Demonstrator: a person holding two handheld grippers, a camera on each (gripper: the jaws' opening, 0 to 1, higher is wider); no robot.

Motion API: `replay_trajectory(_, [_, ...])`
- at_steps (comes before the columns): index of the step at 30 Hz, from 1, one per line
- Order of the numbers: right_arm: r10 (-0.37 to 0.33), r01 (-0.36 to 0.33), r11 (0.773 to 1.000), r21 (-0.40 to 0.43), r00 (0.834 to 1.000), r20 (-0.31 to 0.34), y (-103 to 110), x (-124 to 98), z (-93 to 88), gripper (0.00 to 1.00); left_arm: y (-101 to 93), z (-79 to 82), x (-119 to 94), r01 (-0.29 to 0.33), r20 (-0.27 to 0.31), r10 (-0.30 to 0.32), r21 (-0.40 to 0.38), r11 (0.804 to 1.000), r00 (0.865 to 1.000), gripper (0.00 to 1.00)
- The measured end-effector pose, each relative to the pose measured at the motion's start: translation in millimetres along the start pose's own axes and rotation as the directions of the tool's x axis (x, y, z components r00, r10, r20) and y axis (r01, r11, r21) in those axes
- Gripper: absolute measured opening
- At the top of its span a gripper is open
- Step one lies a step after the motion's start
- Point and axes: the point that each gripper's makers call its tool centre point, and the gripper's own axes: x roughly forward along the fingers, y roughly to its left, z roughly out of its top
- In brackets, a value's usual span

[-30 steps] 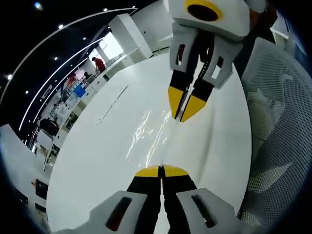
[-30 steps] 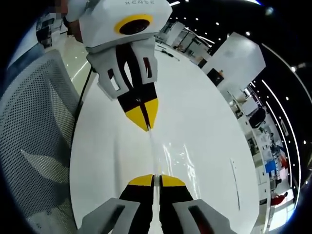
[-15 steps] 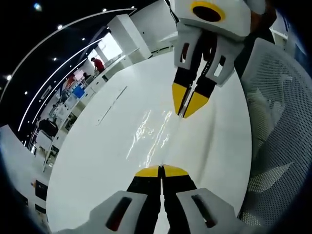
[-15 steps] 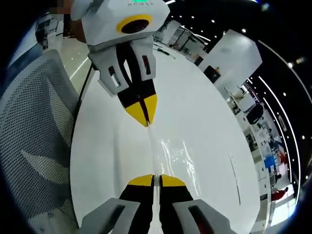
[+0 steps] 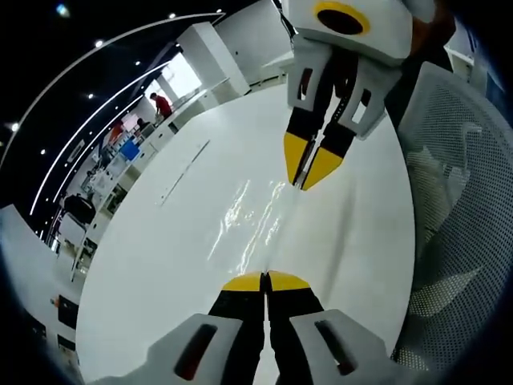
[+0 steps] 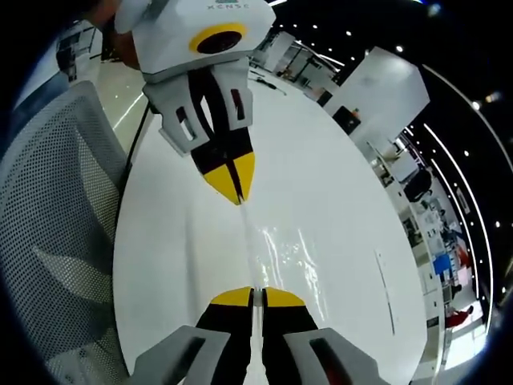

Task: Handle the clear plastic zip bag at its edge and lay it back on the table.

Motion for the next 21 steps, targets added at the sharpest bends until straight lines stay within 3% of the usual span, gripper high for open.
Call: replay_trajectory(21, [-0.013, 0.013, 1.0, 0.021, 1.0, -0.01, -1.8, -4.5, -7.9, 0.0, 1.1, 0.9, 0.7, -0.004, -0.009, 0.004, -0.006, 1.0, 1.0, 0.0])
